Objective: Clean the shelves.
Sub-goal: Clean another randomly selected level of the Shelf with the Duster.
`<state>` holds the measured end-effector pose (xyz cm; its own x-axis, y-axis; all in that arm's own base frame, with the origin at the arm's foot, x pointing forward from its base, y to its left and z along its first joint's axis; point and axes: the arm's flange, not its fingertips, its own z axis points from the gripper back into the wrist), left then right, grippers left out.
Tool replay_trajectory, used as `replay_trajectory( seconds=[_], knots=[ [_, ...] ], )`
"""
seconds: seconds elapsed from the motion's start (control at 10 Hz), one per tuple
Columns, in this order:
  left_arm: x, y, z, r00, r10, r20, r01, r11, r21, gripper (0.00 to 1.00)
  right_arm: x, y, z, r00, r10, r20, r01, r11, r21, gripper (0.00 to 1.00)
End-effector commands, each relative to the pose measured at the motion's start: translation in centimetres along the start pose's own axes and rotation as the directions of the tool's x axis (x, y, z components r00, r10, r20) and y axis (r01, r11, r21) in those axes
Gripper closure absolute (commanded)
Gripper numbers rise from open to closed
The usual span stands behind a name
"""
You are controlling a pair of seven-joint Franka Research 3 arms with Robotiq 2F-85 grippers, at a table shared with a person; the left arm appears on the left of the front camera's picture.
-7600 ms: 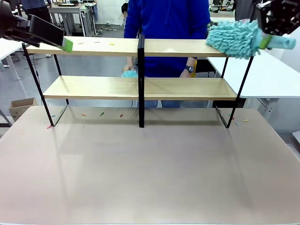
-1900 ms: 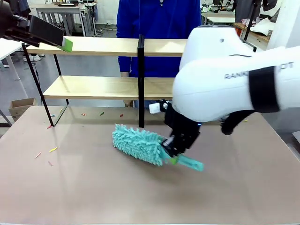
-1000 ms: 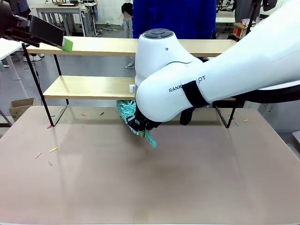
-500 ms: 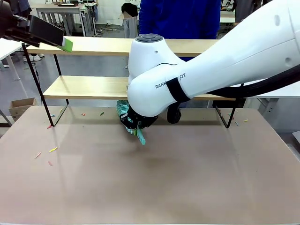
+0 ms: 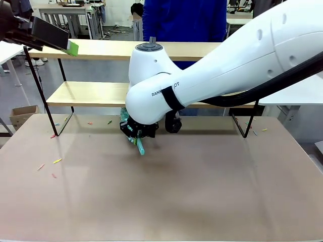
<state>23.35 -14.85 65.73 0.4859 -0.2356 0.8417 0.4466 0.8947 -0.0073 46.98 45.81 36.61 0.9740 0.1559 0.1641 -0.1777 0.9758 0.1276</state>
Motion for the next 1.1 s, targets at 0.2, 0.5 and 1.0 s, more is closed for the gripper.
replay_trajectory(
  seconds=[0.2,0.5,1.0],
  knots=[
    [-0.2,0.0,0.1,1.0,0.0,0.002,0.0,1.0,0.004,0.0,1.9,2.5,-1.2,0.998,0.056,0.009,-0.057,0.993,0.1,0.88],
    [-0.2,0.0,0.1,1.0,0.0,0.002,0.0,1.0,0.004,0.0,2.8,4.1,-2.2,0.986,0.16,-0.054,-0.144,0.964,0.222,0.88],
    [-0.2,0.0,0.1,1.0,0.0,0.002,0.0,1.0,0.004,0.0,2.4,4.9,-2.8,0.878,0.447,-0.171,-0.396,0.879,0.267,0.88]
  ],
)
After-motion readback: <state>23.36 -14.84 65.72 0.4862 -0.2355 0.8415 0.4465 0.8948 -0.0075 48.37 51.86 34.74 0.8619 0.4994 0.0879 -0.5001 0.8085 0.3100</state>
